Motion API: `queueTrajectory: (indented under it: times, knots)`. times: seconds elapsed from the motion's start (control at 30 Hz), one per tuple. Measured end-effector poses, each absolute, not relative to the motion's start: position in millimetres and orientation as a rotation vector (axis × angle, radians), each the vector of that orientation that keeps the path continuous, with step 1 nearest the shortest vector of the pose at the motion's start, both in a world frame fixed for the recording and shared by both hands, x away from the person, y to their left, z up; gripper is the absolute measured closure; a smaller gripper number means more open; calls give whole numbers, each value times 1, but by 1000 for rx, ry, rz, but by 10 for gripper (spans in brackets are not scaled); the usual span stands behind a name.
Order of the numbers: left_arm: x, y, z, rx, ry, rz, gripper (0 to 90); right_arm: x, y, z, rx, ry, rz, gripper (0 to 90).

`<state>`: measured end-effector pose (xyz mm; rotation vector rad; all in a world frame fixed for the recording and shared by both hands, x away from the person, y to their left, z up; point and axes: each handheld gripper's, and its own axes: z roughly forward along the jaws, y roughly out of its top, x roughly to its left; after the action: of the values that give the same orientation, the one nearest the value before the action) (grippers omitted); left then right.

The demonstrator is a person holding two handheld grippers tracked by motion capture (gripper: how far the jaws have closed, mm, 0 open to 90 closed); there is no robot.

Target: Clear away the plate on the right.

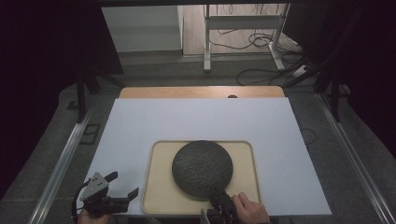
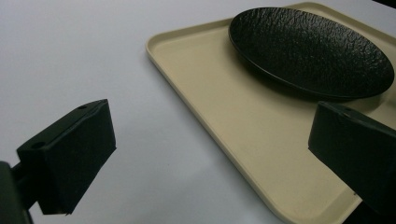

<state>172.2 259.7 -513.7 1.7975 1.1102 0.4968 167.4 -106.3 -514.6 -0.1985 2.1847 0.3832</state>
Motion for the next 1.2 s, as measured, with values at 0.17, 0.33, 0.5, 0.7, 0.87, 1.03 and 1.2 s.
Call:
queueTrajectory:
  times: [0.17,0.33,0.5,0.7,0.87,1.03,1.2]
  knots:
    - [172,260,-514,1798,1110,495,4,175,-109,-508,-154,2196,423,551]
    - [173,260,-514,1800,1111,493,4,185,-112,-507,-110,2218,447,534]
    - [174,258,-514,1819,1118,489,5,193,-114,-503,-41,2242,491,506]
    - [173,259,-514,1815,1116,492,4,202,-116,-503,16,2259,530,491]
    - [173,258,-514,1823,1110,489,4,205,-119,-503,51,2278,564,463]
    - [175,257,-514,1836,1103,484,4,205,-119,-504,72,2278,592,418]
    - [175,257,-514,1838,1101,484,4,206,-122,-503,107,2281,618,381]
